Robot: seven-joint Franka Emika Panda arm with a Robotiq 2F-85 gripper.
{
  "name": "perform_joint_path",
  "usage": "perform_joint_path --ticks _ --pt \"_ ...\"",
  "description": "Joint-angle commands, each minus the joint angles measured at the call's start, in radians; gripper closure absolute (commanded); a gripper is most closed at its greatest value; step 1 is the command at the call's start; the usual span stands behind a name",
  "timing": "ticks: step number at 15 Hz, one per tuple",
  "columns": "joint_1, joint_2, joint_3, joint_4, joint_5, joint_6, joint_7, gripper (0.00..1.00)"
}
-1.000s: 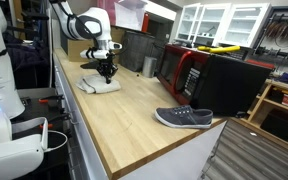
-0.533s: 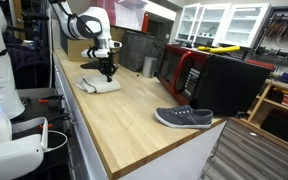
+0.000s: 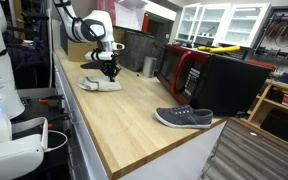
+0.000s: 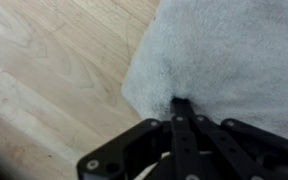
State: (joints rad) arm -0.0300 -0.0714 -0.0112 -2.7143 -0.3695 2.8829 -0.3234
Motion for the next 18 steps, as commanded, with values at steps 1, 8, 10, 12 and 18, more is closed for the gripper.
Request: perform_joint_path --ticks 1,8,10,12,18 --pt "-0.008 0.066 -0.005 0.060 -0.017 0.035 0.034 1.00" --pt "0.017 0.056 0.006 0.093 0.058 0.043 0.040 1.00" --pt "0.049 0.025 0.036 0.059 0.189 0.031 -0.015 1.00" --pt "0.101 0.002 0.076 0.026 0.376 0.004 -0.121 1.00" --pt "0.226 -0.130 0.089 -0.014 0.666 -0.220 -0.312 1.00"
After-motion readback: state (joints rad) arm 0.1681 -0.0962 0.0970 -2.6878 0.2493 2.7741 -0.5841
